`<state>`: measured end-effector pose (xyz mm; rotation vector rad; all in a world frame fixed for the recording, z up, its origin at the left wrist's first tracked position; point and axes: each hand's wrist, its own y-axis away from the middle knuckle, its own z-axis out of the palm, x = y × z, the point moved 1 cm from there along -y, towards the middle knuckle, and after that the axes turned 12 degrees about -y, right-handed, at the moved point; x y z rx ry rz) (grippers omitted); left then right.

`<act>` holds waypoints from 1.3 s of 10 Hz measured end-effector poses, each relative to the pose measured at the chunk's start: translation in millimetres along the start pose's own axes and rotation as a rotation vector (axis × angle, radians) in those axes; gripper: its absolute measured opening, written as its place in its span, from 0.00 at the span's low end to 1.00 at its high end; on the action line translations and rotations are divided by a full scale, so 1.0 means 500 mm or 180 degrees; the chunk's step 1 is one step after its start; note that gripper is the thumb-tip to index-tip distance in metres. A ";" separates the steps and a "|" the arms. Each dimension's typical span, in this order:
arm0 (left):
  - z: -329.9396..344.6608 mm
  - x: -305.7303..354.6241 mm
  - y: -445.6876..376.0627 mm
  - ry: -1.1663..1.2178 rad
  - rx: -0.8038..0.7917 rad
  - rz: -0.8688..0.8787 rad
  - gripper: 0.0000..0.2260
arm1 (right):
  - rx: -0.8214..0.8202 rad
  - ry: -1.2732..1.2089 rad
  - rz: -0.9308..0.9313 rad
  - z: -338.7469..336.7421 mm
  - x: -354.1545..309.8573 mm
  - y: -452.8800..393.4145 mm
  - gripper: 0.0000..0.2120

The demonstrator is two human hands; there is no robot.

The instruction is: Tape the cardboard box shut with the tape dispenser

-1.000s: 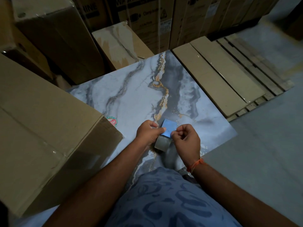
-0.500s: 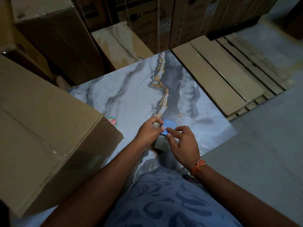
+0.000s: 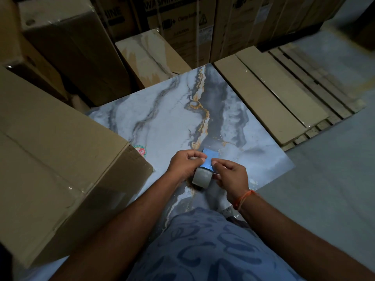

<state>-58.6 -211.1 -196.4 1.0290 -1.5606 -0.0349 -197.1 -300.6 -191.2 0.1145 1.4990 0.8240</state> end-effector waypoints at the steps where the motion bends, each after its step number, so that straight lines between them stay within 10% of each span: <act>1: 0.001 -0.001 0.006 0.0077 0.0029 0.0062 0.05 | -0.0087 -0.0277 0.0179 0.001 -0.006 0.006 0.09; 5: -0.028 0.023 0.016 -0.0230 0.0412 0.0600 0.10 | -0.0526 -0.0595 -0.0086 0.010 -0.014 -0.004 0.11; 7: -0.012 0.043 0.031 -0.1786 0.1023 0.1194 0.12 | -0.0407 -0.0204 -0.0295 -0.004 -0.002 -0.025 0.11; 10: 0.036 0.003 0.001 -0.3539 0.0498 0.1470 0.17 | -0.0030 0.0217 -0.0466 -0.056 0.009 -0.038 0.14; 13: 0.042 -0.029 0.010 -0.3400 0.0764 0.1715 0.15 | -0.0193 0.0775 -0.0637 -0.064 0.011 -0.031 0.12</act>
